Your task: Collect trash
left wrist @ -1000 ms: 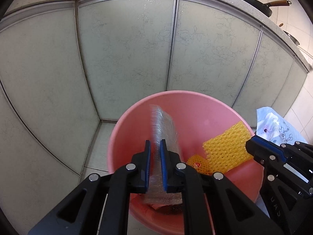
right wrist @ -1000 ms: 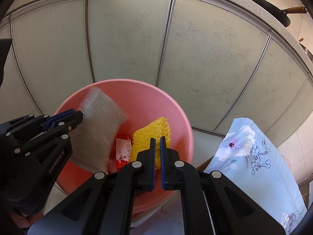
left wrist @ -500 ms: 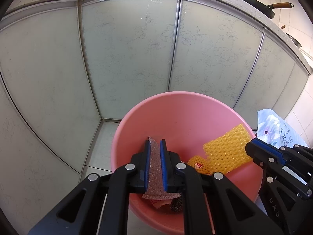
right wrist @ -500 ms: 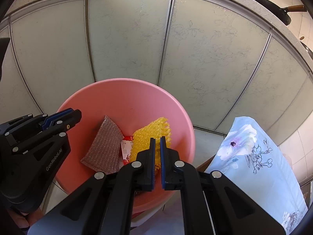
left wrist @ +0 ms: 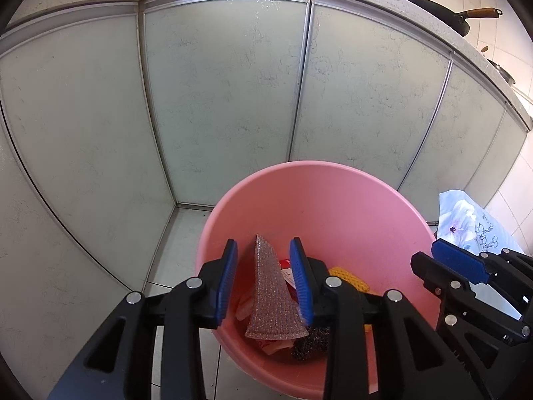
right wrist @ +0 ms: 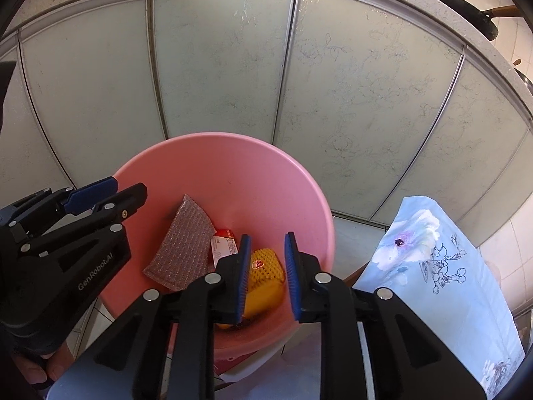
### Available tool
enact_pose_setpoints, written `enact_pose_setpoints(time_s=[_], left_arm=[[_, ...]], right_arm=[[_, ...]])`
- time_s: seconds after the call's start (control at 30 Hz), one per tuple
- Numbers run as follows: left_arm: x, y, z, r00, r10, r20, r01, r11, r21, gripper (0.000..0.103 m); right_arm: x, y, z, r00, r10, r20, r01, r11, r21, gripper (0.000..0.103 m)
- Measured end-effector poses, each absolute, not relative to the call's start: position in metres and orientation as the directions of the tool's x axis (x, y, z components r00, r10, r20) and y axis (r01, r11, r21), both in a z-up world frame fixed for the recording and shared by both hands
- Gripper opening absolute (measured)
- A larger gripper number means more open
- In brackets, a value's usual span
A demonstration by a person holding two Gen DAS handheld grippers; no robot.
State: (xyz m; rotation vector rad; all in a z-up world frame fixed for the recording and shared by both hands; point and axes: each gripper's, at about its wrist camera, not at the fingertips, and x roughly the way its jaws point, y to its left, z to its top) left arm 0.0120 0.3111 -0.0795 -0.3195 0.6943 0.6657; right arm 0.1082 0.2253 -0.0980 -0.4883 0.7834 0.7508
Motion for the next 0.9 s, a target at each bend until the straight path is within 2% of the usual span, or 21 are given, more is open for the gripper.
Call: enact_pose_setpoints(time_s=[0.57, 0.6, 0.7, 0.9], left_arm=[[-0.004, 0.3, -0.058, 0.599, 0.455, -0.658, -0.649, 0.757, -0.068, 0.033], [-0.005, 0.299, -0.057, 0.601, 0.455, -0.657, -0.649, 0.758, -0.068, 0.033], [-0.01, 0.296, -0.052, 0.609, 0.45, -0.653, -0.643, 0.762, -0.074, 0.033], [-0.015, 0.288, -0.041, 0.625, 0.446, -0.641, -0.629, 0.774, -0.074, 0.033]], right_arm=[[0.097, 0.209, -0.075, 0.495, 0.464, -0.735, -0.748, 0.657, -0.089, 0.022], [0.096, 0.206, -0.074, 0.495, 0.467, -0.732, -0.747, 0.66, -0.084, 0.023], [0.093, 0.2, -0.069, 0.497, 0.481, -0.722, -0.742, 0.667, -0.067, 0.038], [0.085, 0.189, -0.06, 0.509, 0.491, -0.707, -0.734, 0.676, -0.059, 0.038]])
